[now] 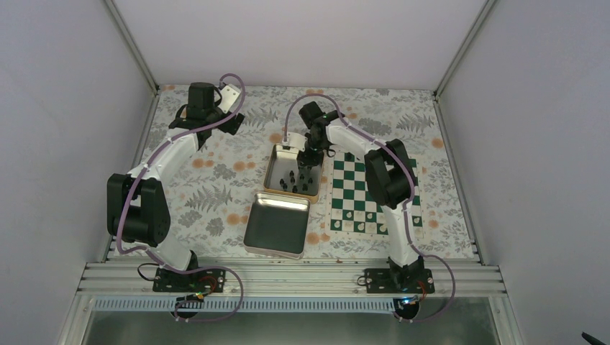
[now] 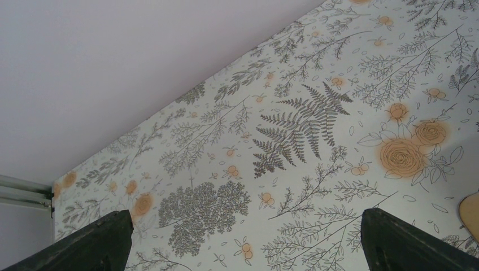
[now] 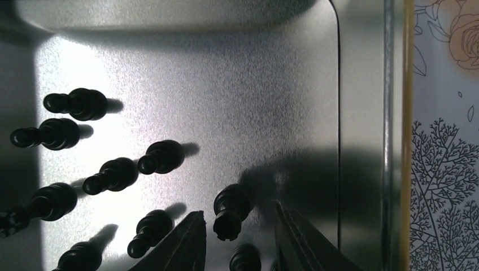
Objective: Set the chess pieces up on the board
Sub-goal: Pick up the chess piece from the storage box, then place the chess piece on the chessboard.
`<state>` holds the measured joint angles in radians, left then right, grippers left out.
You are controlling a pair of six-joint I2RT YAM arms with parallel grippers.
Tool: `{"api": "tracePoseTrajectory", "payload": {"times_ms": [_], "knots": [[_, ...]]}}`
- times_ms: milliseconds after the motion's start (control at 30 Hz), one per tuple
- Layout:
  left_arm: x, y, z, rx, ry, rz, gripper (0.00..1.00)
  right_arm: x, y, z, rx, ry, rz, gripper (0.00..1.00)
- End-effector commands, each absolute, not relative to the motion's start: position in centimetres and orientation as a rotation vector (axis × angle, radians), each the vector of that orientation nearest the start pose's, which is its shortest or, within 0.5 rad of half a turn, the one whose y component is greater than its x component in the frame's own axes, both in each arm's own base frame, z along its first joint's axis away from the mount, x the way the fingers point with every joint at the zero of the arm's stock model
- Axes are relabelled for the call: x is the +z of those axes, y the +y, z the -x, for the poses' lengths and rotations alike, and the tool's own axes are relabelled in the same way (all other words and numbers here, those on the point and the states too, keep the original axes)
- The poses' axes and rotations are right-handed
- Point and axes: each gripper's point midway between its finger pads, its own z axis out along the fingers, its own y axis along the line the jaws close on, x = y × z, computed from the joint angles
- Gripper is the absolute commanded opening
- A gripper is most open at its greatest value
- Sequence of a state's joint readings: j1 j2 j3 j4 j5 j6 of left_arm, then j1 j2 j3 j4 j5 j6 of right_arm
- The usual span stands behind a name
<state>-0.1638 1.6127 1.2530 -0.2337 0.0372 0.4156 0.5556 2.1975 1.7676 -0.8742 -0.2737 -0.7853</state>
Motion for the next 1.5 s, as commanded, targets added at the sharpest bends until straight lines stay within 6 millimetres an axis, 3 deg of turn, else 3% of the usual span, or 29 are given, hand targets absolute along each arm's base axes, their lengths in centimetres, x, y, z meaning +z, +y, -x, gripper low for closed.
{"api": "tracePoseTrajectory", "payload": {"times_ms": [0,400,600,833,1033,1233,1467], "knots": [[21.0,-8.5,-48.0,0.114,2.057,-0.650,1.00,4.4,30.3,-39.2,0.333,2.153,1.818,0.33],[20.5,-8.5,-48.0,0.112,2.067,-0.656,1.00,3.5,30.5,-39.0,0.338,2.163,1.840,0.27],[20.4,-8.5,-48.1,0.111,2.068,-0.655,1.00,4.0,30.7,-39.0,0.348,2.153,1.829,0.16],[20.4,-8.5,-48.1,0.112,2.067,-0.656,1.00,7.1,30.8,-39.0,0.348,2.108,1.801,0.08],[20.7,-8.4,-48.1,0.114,2.065,-0.654,1.00,12.3,30.1,-39.5,0.338,2.044,1.730,0.07],[20.9,-8.5,-48.0,0.112,2.062,-0.653,1.00,15.8,26.5,-41.3,0.223,2.058,1.620,0.08],[21.0,-8.5,-48.1,0.106,2.062,-0.650,1.00,15.5,19.2,-44.5,0.156,2.170,1.469,0.08]]}}
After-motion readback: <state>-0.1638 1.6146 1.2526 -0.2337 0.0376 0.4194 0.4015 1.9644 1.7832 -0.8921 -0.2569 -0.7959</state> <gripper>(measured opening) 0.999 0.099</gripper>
